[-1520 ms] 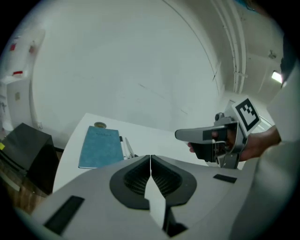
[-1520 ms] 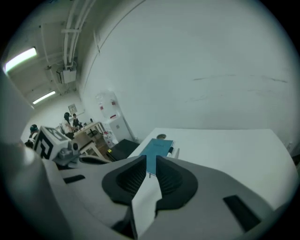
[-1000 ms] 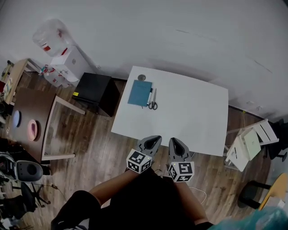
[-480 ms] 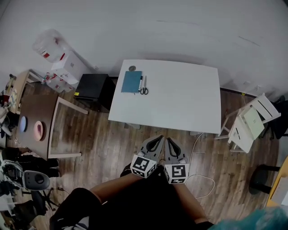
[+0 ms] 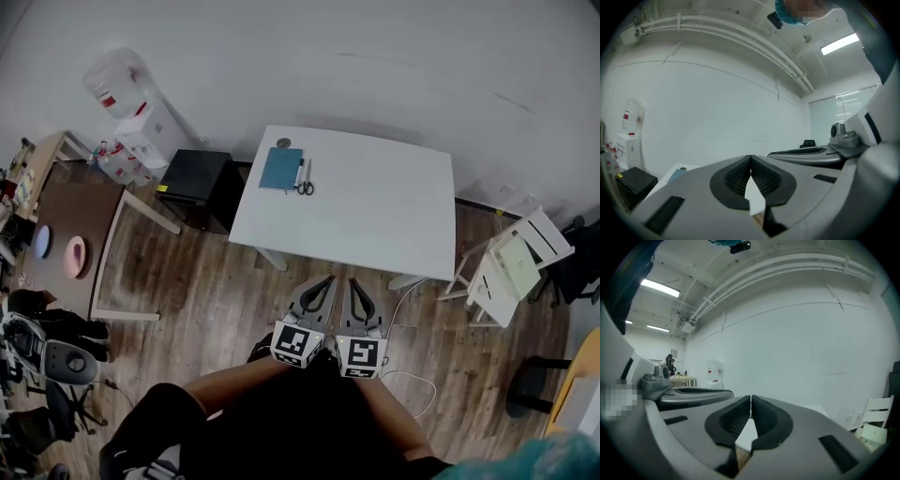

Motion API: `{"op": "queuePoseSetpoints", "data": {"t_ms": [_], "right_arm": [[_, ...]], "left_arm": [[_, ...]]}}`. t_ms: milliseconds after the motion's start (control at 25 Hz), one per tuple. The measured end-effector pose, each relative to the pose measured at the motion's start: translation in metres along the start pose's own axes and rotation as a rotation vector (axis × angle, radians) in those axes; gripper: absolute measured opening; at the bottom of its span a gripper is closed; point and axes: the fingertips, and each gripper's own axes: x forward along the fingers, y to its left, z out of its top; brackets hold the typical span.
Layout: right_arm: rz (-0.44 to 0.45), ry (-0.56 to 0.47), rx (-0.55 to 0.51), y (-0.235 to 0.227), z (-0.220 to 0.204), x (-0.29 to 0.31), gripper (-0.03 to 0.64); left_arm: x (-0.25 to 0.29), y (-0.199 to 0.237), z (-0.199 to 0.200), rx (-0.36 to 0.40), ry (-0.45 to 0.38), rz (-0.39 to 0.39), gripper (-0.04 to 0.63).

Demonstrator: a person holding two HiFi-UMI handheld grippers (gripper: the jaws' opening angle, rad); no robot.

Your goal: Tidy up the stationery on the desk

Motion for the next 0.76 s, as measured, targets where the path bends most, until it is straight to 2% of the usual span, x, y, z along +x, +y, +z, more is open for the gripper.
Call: {"op": "queuePoseSetpoints", "data": {"t_ms": [360, 760], "right_arm": [[0.031, 0.004, -0.043, 0.019, -0.006, -0.012, 0.035], [-0.013, 0.014, -0.039, 0.010, -0.009, -0.021, 0.035]], "left_arm": [[-0.018, -0.003, -0.004, 0.063, -0.015, 0.024, 0.014], [-0.017, -0.015, -0.009, 0.051, -0.004, -0.004, 0.014]]}}
